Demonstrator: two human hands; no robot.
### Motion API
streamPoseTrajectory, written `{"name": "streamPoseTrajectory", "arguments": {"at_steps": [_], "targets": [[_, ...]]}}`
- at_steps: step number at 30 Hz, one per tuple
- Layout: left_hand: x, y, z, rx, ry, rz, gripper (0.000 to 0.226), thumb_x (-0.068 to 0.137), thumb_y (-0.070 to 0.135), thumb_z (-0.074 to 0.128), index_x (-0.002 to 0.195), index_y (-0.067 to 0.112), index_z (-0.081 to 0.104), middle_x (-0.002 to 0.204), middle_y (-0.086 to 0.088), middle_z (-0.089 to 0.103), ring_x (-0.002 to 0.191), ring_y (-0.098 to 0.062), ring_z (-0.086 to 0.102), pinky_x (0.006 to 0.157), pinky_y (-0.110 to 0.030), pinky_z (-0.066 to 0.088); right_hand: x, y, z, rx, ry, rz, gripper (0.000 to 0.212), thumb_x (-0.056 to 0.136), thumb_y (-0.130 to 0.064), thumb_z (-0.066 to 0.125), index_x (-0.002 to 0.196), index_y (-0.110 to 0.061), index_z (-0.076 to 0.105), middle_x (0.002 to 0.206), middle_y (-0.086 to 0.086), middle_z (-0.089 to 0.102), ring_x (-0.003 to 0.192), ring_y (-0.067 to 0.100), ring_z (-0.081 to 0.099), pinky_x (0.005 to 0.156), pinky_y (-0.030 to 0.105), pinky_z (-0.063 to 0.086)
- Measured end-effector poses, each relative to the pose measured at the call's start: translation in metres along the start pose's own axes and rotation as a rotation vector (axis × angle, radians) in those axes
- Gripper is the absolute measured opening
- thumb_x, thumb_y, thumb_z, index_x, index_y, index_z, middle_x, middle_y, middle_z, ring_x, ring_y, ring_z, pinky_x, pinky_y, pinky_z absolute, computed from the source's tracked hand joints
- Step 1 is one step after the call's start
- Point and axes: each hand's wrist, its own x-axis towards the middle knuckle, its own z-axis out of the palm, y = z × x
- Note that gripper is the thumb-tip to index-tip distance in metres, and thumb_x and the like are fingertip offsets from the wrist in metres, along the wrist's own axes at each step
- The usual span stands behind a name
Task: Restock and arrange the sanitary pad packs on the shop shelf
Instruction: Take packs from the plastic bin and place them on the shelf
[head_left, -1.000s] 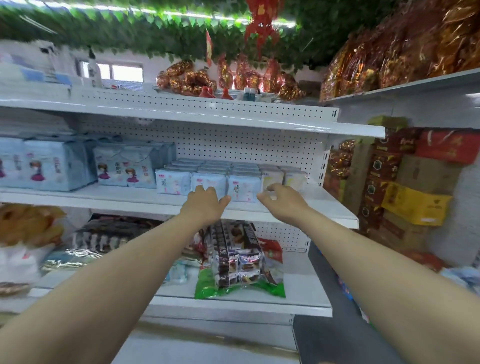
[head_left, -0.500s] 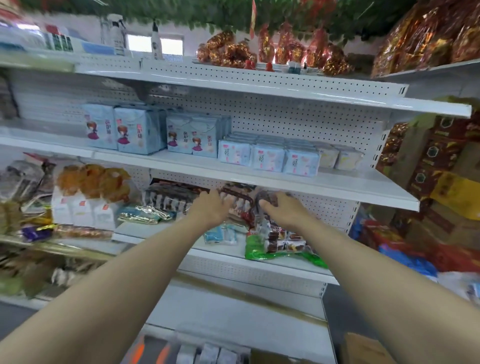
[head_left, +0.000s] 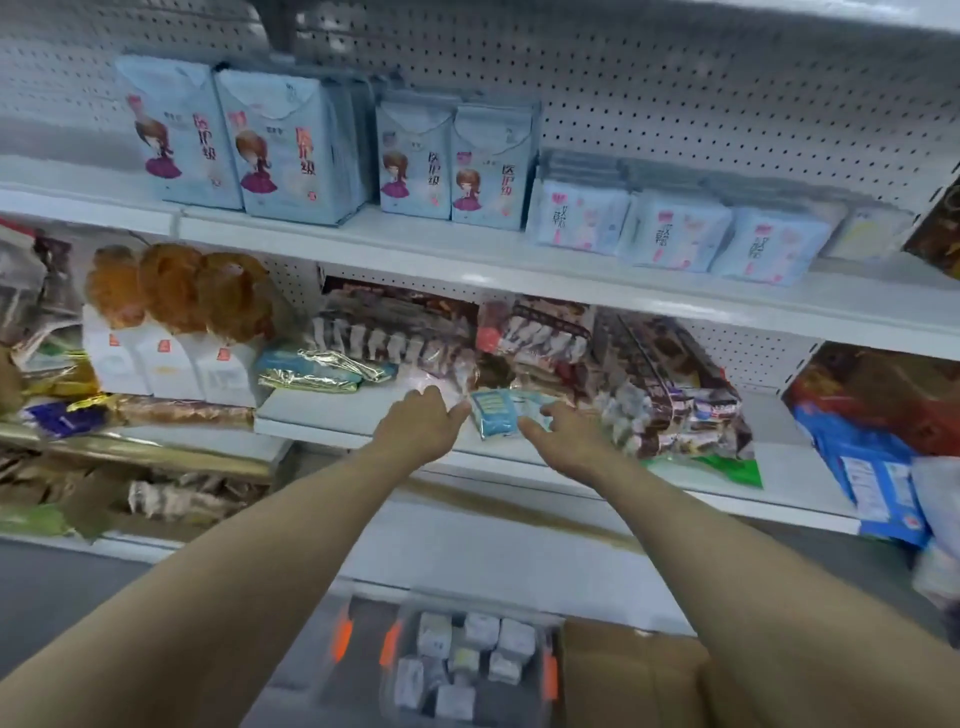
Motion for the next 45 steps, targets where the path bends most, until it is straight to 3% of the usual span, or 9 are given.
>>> {"name": "streamPoseTrajectory", "arguments": {"at_steps": [10, 16, 18, 23, 26, 31, 35, 40, 45], "targets": [[0.063, -0.1, 0.17, -0.038, -0.305, -0.185, 0.068, 0.103, 0.056, 0.032, 0.142, 0.001, 0.041, 0.141, -0.024, 0.046, 0.128, -0.042, 0.047, 0.106, -0.049, 0.04, 0.072, 0.091, 0.168, 0.015, -0.321, 0.194, 0.066, 0.102, -0.055, 0.043, 0.15, -0.011, 0.039, 0.15, 0.01, 0.048, 0.133, 0.03, 0.05, 0.104, 0.033, 0.04], [0.073, -0.175, 0.314, -0.087, -0.441, -0.345, 0.048, 0.105, 0.044, 0.035, 0.134, 0.008, 0.05, 0.128, -0.02, 0.055, 0.113, -0.038, 0.055, 0.092, -0.038, 0.046, 0.103, 0.181, 0.303, -0.018, -0.535, 0.31, 0.058, 0.104, -0.053, 0.039, 0.143, -0.01, 0.046, 0.136, 0.012, 0.059, 0.12, 0.03, 0.057, 0.093, 0.033, 0.046], [0.072, -0.197, 0.363, -0.126, -0.482, -0.385, 0.051, 0.103, 0.045, 0.041, 0.126, 0.002, 0.056, 0.124, -0.018, 0.061, 0.112, -0.037, 0.059, 0.092, -0.037, 0.048, 0.11, 0.215, 0.351, -0.019, -0.581, 0.344, 0.055, 0.104, -0.05, 0.04, 0.137, -0.008, 0.053, 0.131, 0.013, 0.061, 0.117, 0.03, 0.058, 0.091, 0.033, 0.046], [0.059, -0.25, 0.491, -0.195, -0.552, -0.496, 0.055, 0.101, 0.043, 0.051, 0.138, 0.001, 0.047, 0.138, -0.025, 0.053, 0.125, -0.039, 0.052, 0.099, -0.038, 0.041, 0.12, 0.296, 0.463, 0.042, -0.713, 0.412, 0.041, 0.104, -0.045, 0.041, 0.101, -0.012, 0.065, 0.102, 0.014, 0.064, 0.095, 0.026, 0.059, 0.074, 0.03, 0.039], [0.058, -0.279, 0.556, -0.209, -0.579, -0.553, 0.06, 0.1, 0.046, 0.051, 0.14, 0.002, 0.045, 0.137, -0.022, 0.052, 0.124, -0.037, 0.052, 0.1, -0.039, 0.041, 0.132, 0.339, 0.523, 0.128, -0.709, 0.443, 0.039, 0.1, -0.05, 0.051, 0.117, -0.021, 0.07, 0.114, -0.001, 0.065, 0.108, 0.021, 0.062, 0.088, 0.032, 0.048], [0.063, -0.311, 0.639, -0.221, -0.468, -0.652, 0.069, 0.098, 0.046, 0.055, 0.151, 0.01, 0.031, 0.141, -0.026, 0.042, 0.131, -0.044, 0.044, 0.107, -0.049, 0.037, 0.145, 0.392, 0.606, 0.272, -0.651, 0.511, 0.048, 0.091, -0.056, 0.065, 0.127, -0.023, 0.064, 0.124, -0.003, 0.059, 0.094, 0.011, 0.06, 0.074, 0.02, 0.047], [0.065, -0.313, 0.692, -0.269, -0.379, -0.708, 0.082, 0.093, 0.045, 0.064, 0.156, 0.021, 0.017, 0.135, -0.022, 0.041, 0.124, -0.045, 0.047, 0.102, -0.049, 0.038, 0.155, 0.418, 0.661, 0.287, -0.654, 0.444, 0.056, 0.095, -0.051, 0.062, 0.141, -0.02, 0.056, 0.148, 0.0, 0.048, 0.134, 0.017, 0.048, 0.112, 0.034, 0.041], [0.067, -0.323, 0.726, -0.154, -0.326, -0.668, 0.089, 0.088, 0.049, 0.069, 0.154, 0.018, 0.018, 0.132, -0.023, 0.041, 0.117, -0.047, 0.048, 0.098, -0.05, 0.039, 0.164, 0.435, 0.706, 0.353, -0.694, 0.469, 0.063, 0.092, -0.055, 0.063, 0.148, -0.029, 0.048, 0.147, -0.006, 0.046, 0.125, 0.016, 0.053, 0.099, 0.036, 0.052], [0.073, -0.33, 0.731, -0.191, -0.261, -0.713, 0.08, 0.082, 0.048, 0.075, 0.144, 0.024, 0.031, 0.124, -0.018, 0.05, 0.111, -0.043, 0.055, 0.084, -0.045, 0.041, 0.163, 0.444, 0.729, 0.54, -0.676, 0.626, 0.049, 0.089, -0.048, 0.071, 0.132, -0.033, 0.055, 0.119, -0.009, 0.061, 0.107, 0.017, 0.063, 0.093, 0.045, 0.058]]}}
